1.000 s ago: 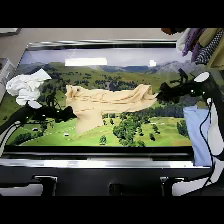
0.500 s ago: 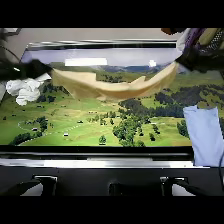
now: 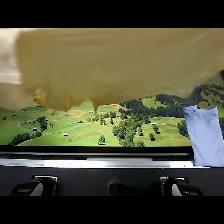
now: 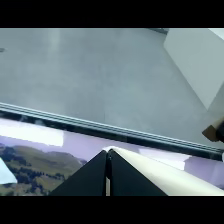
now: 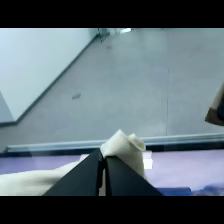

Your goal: Fold the clothes and pants, and hang the long-sleeved shirts on hangers.

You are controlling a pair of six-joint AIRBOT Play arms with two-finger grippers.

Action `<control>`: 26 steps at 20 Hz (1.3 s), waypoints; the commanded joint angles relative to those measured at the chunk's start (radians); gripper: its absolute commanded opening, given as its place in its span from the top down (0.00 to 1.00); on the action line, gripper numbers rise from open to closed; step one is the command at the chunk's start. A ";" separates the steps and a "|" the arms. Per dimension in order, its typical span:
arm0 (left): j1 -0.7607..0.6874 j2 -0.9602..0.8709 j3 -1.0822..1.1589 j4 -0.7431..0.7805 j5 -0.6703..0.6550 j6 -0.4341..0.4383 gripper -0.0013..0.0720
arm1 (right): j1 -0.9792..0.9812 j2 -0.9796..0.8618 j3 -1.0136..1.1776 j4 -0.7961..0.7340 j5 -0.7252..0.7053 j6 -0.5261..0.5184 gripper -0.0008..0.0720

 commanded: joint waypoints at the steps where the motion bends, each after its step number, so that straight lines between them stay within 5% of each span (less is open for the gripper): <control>1: 0.001 0.015 0.008 0.073 0.001 -0.037 0.96 | 0.000 0.029 0.002 -0.025 -0.035 0.080 0.96; 10: -0.001 -0.591 0.009 0.073 0.119 0.073 0.96 | 0.010 -0.592 -0.026 0.055 0.169 0.125 0.96; 17: -0.002 -1.023 0.011 -0.002 0.268 0.071 0.96 | 0.152 -1.075 -0.026 0.057 -0.122 0.093 0.96; 24: -0.025 -1.131 0.010 -0.036 0.206 0.072 0.95 | 0.234 -1.210 -0.026 0.057 -0.233 0.094 0.95; 26: -0.025 -1.122 0.012 -0.036 0.148 0.066 0.81 | 0.225 -1.200 -0.021 0.069 -0.182 0.094 0.79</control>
